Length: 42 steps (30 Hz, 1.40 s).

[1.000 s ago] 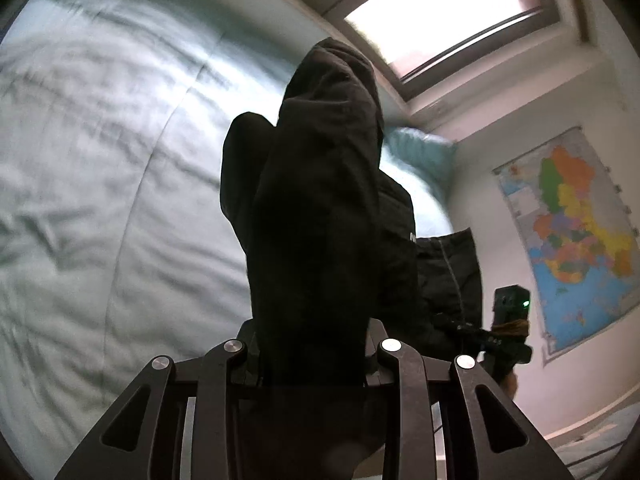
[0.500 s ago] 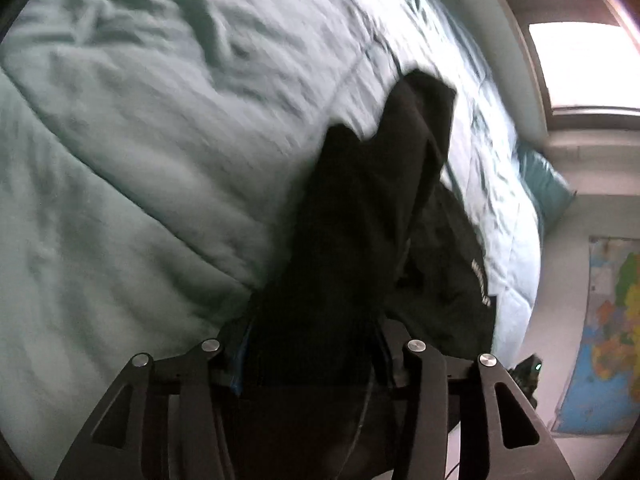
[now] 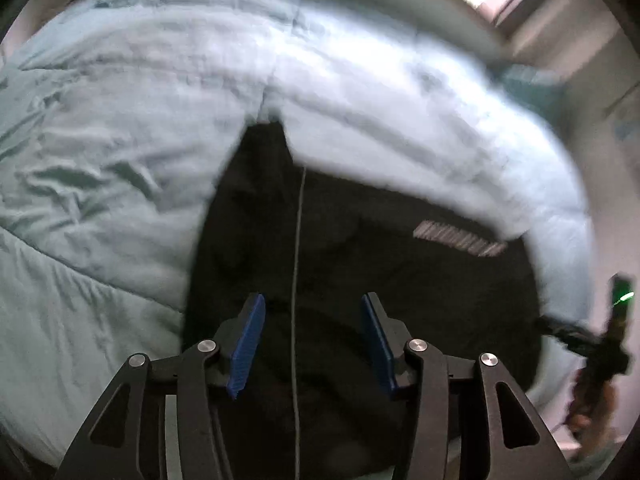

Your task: Fold large clothes

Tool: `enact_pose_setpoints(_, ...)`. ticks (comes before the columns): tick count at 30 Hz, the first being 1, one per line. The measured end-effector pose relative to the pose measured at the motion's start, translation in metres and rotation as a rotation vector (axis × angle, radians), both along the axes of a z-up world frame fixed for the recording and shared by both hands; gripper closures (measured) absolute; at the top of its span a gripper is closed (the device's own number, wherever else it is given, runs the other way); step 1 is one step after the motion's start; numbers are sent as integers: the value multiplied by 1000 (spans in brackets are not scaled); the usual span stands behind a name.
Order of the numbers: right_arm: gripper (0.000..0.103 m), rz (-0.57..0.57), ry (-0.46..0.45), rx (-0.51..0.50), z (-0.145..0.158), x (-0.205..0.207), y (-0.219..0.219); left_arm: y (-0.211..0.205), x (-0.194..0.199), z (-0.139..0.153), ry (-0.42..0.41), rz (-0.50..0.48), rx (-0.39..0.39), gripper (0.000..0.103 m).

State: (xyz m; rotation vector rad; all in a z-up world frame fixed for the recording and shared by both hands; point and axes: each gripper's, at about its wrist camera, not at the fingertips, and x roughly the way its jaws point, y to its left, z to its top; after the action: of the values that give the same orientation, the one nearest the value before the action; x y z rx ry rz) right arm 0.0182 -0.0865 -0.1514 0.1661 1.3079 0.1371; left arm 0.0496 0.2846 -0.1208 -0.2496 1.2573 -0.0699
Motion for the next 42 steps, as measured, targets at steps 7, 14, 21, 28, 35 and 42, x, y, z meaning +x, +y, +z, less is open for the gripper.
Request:
enact_pose_setpoints(7, 20, 33, 148, -79, -50, 21, 21, 0, 28, -56, 135, 67, 5, 51)
enact_pose_setpoints(14, 20, 5, 145, -86, -17, 20, 17, -20, 18, 1, 70, -3, 47, 51)
enact_pose_setpoints(21, 20, 30, -7, -138, 68, 14, 22, -58, 13, 101, -123, -103, 133, 50)
enact_pose_setpoints(28, 20, -2, -136, -137, 144, 14, 37, -86, 10, 176, -272, -78, 149, 50)
enact_pose_setpoints(35, 20, -10, -206, -108, 189, -2, 48, -101, -4, 213, -301, -59, 189, 50)
enact_pose_setpoints(42, 20, -21, -258, -110, 216, -16, 53, -120, -21, 234, -328, -98, 187, 50)
